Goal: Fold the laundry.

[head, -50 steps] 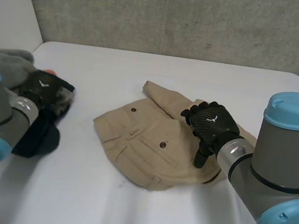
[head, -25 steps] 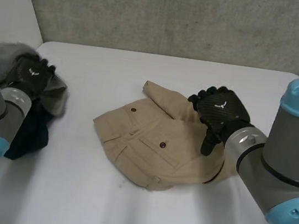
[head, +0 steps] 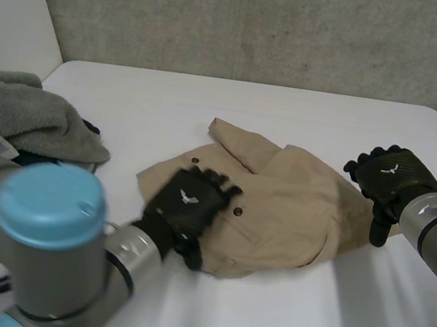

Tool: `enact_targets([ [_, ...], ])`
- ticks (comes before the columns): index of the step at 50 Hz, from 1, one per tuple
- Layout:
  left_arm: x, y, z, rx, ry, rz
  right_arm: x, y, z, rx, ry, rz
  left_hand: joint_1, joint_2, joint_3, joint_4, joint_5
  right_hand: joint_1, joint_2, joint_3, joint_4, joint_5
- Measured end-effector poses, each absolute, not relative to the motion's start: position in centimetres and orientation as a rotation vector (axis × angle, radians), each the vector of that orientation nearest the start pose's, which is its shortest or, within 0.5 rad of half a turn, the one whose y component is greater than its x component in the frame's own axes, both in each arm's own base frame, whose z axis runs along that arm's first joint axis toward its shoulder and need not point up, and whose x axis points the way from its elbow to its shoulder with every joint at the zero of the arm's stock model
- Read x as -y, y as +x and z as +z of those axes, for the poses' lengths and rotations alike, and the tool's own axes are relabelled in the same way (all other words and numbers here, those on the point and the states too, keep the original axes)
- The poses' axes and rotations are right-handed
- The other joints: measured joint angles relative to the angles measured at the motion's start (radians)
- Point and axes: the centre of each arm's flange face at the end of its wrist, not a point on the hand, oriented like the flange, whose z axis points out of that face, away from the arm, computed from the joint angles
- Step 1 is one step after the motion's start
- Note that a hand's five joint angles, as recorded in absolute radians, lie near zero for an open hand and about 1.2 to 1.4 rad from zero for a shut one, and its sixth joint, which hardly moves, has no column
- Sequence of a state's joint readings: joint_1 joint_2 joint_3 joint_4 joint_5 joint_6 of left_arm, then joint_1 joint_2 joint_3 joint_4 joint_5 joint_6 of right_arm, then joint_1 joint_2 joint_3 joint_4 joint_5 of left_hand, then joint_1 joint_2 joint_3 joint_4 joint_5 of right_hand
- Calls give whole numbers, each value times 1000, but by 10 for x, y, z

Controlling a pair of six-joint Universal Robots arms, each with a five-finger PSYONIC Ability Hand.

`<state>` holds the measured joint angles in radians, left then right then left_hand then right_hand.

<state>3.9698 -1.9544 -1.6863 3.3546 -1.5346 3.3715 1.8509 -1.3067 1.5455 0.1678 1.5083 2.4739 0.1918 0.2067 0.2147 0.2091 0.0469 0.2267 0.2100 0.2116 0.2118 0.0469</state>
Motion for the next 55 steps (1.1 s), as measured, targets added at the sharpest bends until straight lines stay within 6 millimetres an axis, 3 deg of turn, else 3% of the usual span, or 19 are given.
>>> enact_targets([
  [7,150,-358,135,-2501,1460,-1948,287,214,188,-2442,-1361,-1756,12,12,9,9,6,0,0,0,0,0],
  [10,156,-365,126,-2492,1442,-1938,292,216,172,-2417,-1384,-1751,145,121,104,110,101,0,0,0,0,0],
  [12,161,-368,122,-2482,1415,-1939,296,217,162,-2399,-1391,-1762,403,364,353,361,347,35,44,44,44,40],
  [15,168,-371,121,-2466,1369,-1951,302,219,152,-2372,-1391,-1797,566,554,540,555,537,448,485,472,469,460],
  [17,171,-371,122,-2457,1345,-1961,305,220,150,-2361,-1384,-1823,835,856,869,884,854,729,790,768,767,730],
  [19,173,-371,125,-2446,1319,-1979,308,220,149,-2356,-1375,-1847,889,947,958,973,939,882,941,927,929,893],
  [23,177,-368,139,-2419,1266,-2029,311,219,155,-2351,-1354,-1899,889,950,964,979,941,891,961,971,980,922],
  [31,191,-340,221,-2282,1052,-2286,287,214,239,-2247,-1300,-2109,892,983,964,979,941,890,960,971,981,925],
  [33,197,-330,241,-2236,983,-2348,277,213,254,-2233,-1293,-2116,894,983,964,979,941,783,813,818,822,812],
  [35,207,-316,264,-2176,888,-2410,263,215,266,-2224,-1297,-2086,914,983,964,979,941,420,461,480,487,452],
  [38,226,-295,289,-2087,763,-2466,242,222,273,-2215,-1328,-1994,918,984,964,979,941,43,58,75,79,56],
  [40,239,-282,302,-2027,699,-2481,230,227,276,-2208,-1348,-1931,918,984,964,986,941,-6,-3,2,7,-1],
  [47,276,-263,319,-1857,661,-2461,224,234,283,-2202,-1258,-1887,920,989,973,992,941,-6,-4,-2,0,-1],
  [55,313,-268,342,-1628,658,-2557,233,229,282,-2236,-1105,-1881,923,992,978,992,941,-6,-4,-2,0,-1],
])
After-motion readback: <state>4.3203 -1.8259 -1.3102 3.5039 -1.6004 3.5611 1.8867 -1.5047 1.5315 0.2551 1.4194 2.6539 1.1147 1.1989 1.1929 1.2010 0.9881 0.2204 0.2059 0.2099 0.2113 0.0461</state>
